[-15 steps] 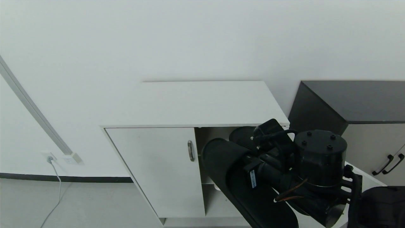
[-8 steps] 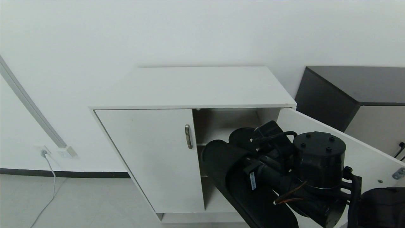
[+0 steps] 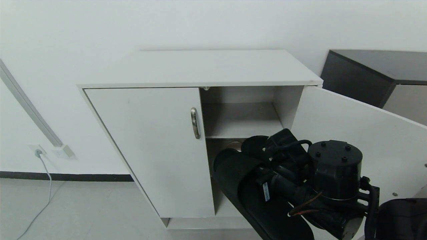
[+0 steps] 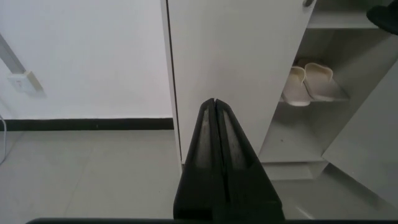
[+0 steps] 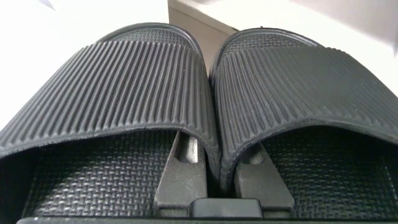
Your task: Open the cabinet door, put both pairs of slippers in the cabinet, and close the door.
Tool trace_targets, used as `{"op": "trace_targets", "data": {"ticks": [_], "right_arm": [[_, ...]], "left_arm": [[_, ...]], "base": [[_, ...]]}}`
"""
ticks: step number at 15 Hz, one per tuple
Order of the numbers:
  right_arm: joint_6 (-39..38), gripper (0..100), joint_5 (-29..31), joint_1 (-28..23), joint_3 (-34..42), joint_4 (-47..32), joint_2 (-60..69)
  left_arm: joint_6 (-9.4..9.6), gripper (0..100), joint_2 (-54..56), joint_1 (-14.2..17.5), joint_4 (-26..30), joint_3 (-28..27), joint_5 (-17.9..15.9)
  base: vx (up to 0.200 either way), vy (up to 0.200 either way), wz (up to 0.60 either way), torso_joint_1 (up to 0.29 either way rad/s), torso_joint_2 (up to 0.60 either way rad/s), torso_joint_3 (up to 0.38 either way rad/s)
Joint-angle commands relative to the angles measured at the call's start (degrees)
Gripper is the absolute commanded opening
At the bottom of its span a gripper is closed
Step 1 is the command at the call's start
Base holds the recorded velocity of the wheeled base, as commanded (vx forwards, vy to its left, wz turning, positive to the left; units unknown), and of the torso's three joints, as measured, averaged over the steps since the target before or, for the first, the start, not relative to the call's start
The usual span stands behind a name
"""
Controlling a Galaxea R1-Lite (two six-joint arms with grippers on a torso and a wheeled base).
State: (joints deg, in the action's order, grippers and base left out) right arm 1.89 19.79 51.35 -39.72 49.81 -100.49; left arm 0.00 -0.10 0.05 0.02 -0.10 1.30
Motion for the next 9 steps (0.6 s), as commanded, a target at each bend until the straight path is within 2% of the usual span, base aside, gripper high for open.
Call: {"op": "trace_targets", "data": {"ticks": [1, 6, 9], "right_arm": [[0.13, 0, -0.01, 0.07, 0.25, 0.64, -0.32], [0.31, 0, 0.08, 0.07, 0.61, 2.4, -1.38], [0.22, 0, -0.01, -0.02, 0.96, 2.4, -1.38]], "left_arm": [[0.0, 0, 0.01, 0.04, 0.06, 0.01, 0.01], [0.0, 0, 0.01, 0.04, -0.02, 0.01, 0.01], [-0.09, 0, 0.01, 0.04, -0.02, 0.01, 0.01]], "base": [[0.0, 0.0, 0.0, -0.119, 0.47, 0.334], [0.0, 0.0, 0.0, -0.097, 0.46, 0.356], [0.0, 0.0, 0.0, -0.035, 0.43, 0.393]]}}
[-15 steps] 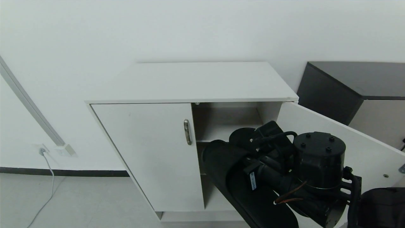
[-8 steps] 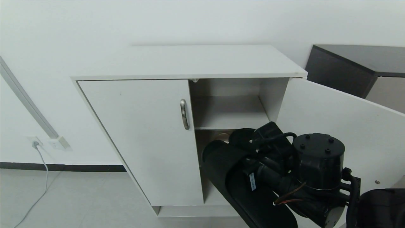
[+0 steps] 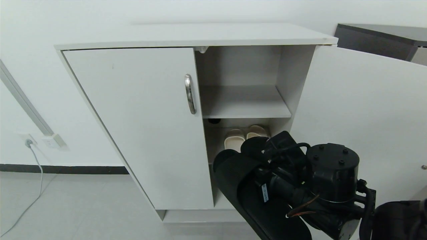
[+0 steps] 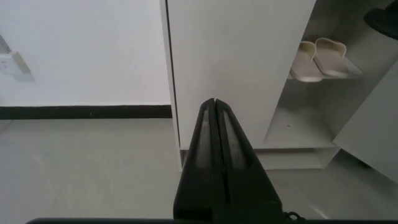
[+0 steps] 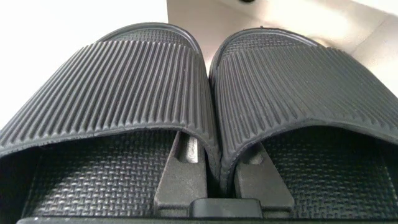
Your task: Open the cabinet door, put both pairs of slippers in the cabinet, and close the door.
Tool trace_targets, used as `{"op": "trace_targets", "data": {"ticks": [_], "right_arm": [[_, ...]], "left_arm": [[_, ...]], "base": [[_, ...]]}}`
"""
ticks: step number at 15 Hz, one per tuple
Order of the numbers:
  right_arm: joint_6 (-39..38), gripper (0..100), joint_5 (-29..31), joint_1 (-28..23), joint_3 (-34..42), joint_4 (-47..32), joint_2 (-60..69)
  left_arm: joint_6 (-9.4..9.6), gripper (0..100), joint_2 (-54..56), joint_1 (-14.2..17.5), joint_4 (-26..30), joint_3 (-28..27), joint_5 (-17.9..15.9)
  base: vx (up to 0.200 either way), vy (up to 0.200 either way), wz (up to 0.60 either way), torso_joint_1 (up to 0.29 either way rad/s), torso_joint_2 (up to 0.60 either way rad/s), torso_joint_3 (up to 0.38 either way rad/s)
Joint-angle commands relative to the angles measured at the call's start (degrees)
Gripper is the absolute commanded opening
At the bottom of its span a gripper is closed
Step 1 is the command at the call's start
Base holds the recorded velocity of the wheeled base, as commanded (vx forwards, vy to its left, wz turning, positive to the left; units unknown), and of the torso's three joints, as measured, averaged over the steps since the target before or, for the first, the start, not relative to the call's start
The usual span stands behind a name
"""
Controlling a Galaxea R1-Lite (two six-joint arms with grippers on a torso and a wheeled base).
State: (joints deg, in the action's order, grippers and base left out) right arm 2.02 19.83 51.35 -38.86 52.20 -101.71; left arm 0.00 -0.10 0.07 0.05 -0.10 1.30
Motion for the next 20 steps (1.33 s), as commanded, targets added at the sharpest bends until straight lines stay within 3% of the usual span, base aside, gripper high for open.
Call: {"op": "trace_targets", "data": {"ticks": [1, 8, 9, 11, 14, 16, 20], "right_arm": [[0.0, 0, -0.06, -0.02, 0.1, 0.01, -0.25], [1.58, 0, 0.64, 0.33, -0.07, 1.33, -2.0], [1.49, 0, 2.58, 0.95, -1.65, 1.24, -3.15], [-0.71, 0, 11.98, 1.91, -9.39, -1.4, -5.96], [-3.69, 0, 24.64, 4.46, -18.35, -10.1, -6.05], [-3.78, 0, 26.84, 5.25, -20.99, -10.8, -5.96], [-6.15, 0, 28.07, 5.34, -29.95, -23.11, -3.32]], "left_arm": [[0.0, 0, 0.01, 0.01, 0.04, 0.01, 0.01], [-0.09, 0, 0.01, 0.01, -0.05, 0.01, 0.01], [0.0, 0, 0.01, 0.01, 0.04, 0.01, -0.07], [0.0, 0, 0.01, 0.01, 0.04, 0.01, -0.07], [0.09, 0, 0.01, 0.01, 0.04, 0.01, -0.25], [0.09, 0, 0.01, 0.01, 0.04, 0.01, -0.43], [0.18, 0, -0.08, -0.07, 0.04, 0.01, -0.43]], "base": [[0.0, 0.0, 0.0, -0.017, 0.36, 0.339], [0.0, 0.0, 0.0, -0.001, 0.05, 0.048], [0.0, 0.0, 0.0, 0.0, 0.0, 0.0], [0.0, 0.0, 0.0, 0.0, 0.0, 0.0], [0.0, 0.0, 0.0, 0.0, 0.0, 0.0], [0.0, 0.0, 0.0, 0.0, 0.0, 0.0], [0.0, 0.0, 0.0, 0.0, 0.0, 0.0]]}}
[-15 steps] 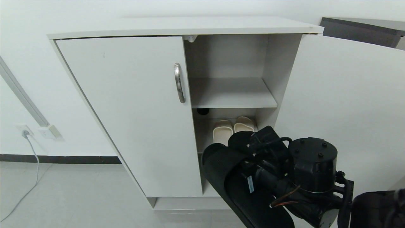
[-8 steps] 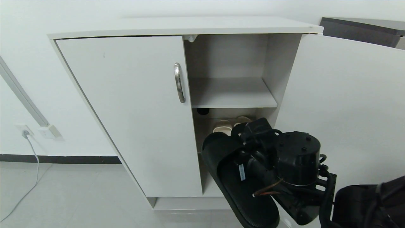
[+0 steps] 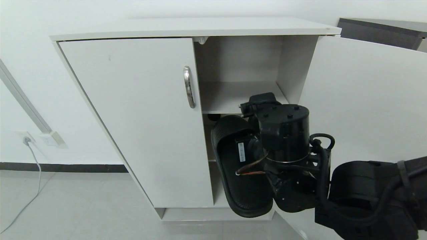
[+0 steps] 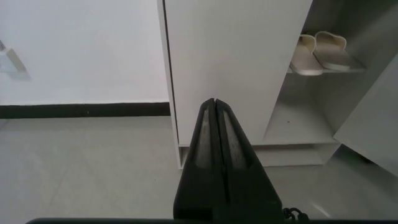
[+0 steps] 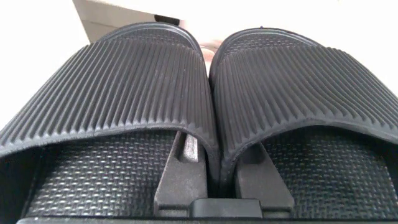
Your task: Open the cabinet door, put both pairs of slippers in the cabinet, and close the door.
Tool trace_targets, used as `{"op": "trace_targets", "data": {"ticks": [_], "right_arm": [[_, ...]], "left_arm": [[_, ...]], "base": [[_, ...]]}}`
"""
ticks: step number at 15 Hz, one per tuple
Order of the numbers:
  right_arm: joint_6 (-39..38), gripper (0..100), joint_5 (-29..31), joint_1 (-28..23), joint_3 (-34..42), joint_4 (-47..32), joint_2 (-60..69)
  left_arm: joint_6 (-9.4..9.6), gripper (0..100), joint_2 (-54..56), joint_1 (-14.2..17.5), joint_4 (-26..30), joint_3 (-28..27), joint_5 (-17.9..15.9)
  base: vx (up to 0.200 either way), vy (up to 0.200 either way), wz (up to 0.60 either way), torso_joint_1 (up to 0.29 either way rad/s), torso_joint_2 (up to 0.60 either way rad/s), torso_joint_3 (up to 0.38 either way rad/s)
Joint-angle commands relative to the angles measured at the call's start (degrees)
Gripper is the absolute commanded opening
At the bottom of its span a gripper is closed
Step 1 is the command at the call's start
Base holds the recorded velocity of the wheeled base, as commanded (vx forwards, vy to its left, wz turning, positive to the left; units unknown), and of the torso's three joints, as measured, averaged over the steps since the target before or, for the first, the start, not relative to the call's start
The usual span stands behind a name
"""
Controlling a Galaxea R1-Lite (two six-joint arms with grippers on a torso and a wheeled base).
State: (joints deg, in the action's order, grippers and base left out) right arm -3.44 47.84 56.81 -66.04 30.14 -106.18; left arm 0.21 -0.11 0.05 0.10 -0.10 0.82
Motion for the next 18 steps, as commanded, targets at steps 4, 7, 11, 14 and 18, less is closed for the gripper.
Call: {"op": "trace_targets", "data": {"ticks": [4, 7, 11, 14, 18], "right_arm": [[-7.99, 0, 0.06, -1.0, -12.1, -14.49, -0.34], [-9.04, 0, 0.15, -3.11, -15.17, -16.51, -2.45], [-8.95, 0, 1.38, -3.81, -15.17, -17.13, -3.24], [-8.78, 0, 1.38, -3.81, -15.26, -17.13, -3.24], [-8.6, 0, 1.47, -3.72, -15.7, -17.13, -3.6]], "left_arm": [[0.06, 0, 0.02, 0.04, -0.01, 0.01, 0.06], [-0.03, 0, 0.02, 0.04, -0.01, 0.01, 0.06], [0.06, 0, 0.02, -0.05, -0.01, 0.01, 0.06], [-0.03, 0, 0.02, 0.04, -0.01, 0.01, 0.06], [0.06, 0, 0.02, 0.04, -0.01, 0.01, 0.06]], "base": [[0.0, 0.0, 0.0, 0.0, 0.0, 0.0], [0.0, 0.0, 0.0, 0.0, 0.0, 0.0], [0.0, 0.0, 0.0, 0.0, 0.0, 0.0], [0.0, 0.0, 0.0, 0.0, 0.0, 0.0], [0.2, 0.0, 0.0, -0.001, 0.0, 0.002]]}}
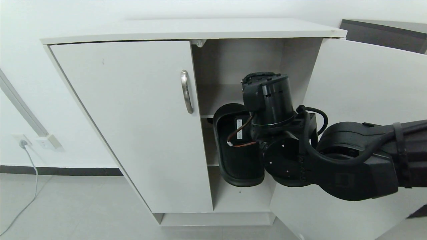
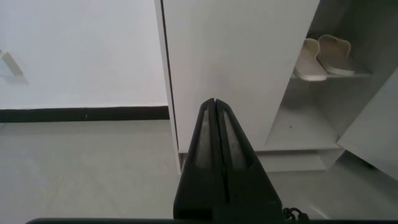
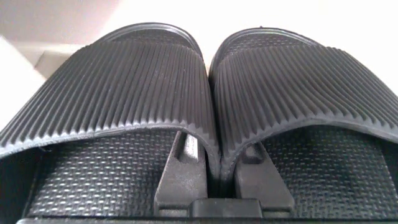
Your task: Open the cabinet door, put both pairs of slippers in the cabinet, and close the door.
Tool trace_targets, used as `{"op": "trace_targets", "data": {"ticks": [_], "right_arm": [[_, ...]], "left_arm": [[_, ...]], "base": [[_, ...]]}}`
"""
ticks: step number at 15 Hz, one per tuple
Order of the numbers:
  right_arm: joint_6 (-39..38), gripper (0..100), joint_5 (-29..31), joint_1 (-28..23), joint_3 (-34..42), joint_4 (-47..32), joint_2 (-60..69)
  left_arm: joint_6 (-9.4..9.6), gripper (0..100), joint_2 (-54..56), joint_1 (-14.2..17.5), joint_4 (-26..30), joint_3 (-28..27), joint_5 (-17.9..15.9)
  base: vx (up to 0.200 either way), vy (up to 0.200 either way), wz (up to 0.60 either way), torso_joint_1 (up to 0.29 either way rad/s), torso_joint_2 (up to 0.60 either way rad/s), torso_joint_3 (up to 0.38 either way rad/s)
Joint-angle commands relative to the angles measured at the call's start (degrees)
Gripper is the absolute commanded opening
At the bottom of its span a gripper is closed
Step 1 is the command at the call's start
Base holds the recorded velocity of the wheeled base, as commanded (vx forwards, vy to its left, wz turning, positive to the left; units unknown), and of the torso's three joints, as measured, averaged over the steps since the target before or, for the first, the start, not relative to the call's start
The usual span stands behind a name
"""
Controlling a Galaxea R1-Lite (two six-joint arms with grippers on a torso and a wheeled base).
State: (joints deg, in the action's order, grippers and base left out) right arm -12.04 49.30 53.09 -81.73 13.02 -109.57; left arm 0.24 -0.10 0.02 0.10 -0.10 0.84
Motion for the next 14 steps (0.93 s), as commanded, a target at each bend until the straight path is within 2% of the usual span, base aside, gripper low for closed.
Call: {"op": "trace_targets", "data": {"ticks": [1, 6, 14], "right_arm": [[0.0, 0, -0.08, 0.0, -0.01, -0.01, -0.29], [0.09, 0, -0.17, -0.18, -0.19, 0.08, -0.73], [1.94, 0, -0.52, -3.26, -10.03, 0.08, -7.76]], "left_arm": [[0.02, 0, 0.01, 0.06, -0.01, 0.01, 0.04], [0.02, 0, 0.01, -0.02, -0.01, 0.01, 0.04], [-0.07, 0, 0.01, -0.02, -0.01, 0.01, 0.04]], "base": [[0.2, 0.0, 0.0, 0.007, 0.01, -0.002], [0.2, 0.0, 0.0, 0.002, 0.0, 0.003], [0.0, 0.0, 0.0, 0.0, 0.0, 0.0]]}}
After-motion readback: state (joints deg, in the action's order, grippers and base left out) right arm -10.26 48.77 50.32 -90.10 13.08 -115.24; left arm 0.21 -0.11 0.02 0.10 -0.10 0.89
